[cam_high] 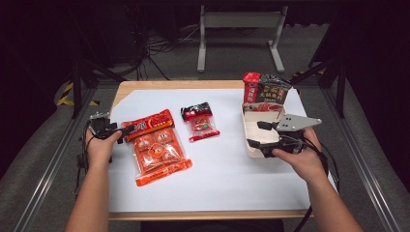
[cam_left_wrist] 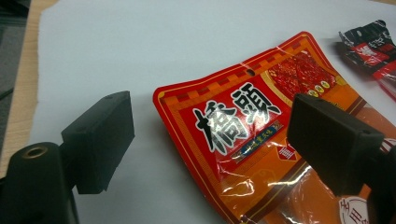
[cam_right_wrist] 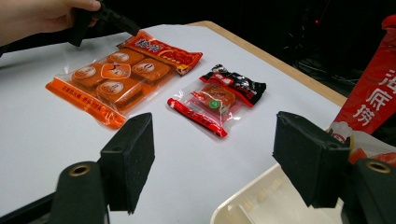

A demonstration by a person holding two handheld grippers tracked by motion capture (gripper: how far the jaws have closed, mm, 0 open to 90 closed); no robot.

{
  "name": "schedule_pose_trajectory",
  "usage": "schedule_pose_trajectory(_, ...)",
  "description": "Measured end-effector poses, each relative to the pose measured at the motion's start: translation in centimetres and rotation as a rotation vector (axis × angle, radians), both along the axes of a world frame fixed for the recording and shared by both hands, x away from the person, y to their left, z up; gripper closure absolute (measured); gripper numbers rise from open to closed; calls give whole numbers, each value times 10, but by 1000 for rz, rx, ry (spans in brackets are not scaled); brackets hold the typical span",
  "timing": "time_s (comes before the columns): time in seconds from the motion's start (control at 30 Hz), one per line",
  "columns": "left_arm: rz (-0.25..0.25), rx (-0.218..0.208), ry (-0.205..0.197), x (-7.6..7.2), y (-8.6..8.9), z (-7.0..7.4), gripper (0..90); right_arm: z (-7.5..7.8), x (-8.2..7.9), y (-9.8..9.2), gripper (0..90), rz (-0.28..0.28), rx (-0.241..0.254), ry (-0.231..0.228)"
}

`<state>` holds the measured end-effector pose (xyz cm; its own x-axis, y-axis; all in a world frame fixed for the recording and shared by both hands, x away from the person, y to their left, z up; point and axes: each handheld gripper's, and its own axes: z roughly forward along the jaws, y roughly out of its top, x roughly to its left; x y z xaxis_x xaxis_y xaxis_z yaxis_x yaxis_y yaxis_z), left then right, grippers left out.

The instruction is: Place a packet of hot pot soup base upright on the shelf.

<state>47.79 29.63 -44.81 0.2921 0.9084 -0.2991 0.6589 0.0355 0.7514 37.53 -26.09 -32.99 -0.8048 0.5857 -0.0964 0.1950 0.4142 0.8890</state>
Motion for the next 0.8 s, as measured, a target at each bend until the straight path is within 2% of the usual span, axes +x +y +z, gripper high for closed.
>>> schedule_pose_trajectory(0.33, -16, -29, 53, 2, -2, -6, 184, 0, 0, 3, 293, 4, -4, -3)
schedule_pose_trajectory(0.47, -52, -58, 68, 4, -5, -9, 186, -1, 1, 5, 290, 3, -11, -4)
schedule_pose_trajectory(0.67, -75, -50, 59, 6, -11, -10, 188, 0, 0, 7, 287, 2, -19, -12)
schedule_pose_trajectory(0.8, -89, -97, 57, 5, -12, -10, 247, -1, 1, 7, 286, 4, -24, -13)
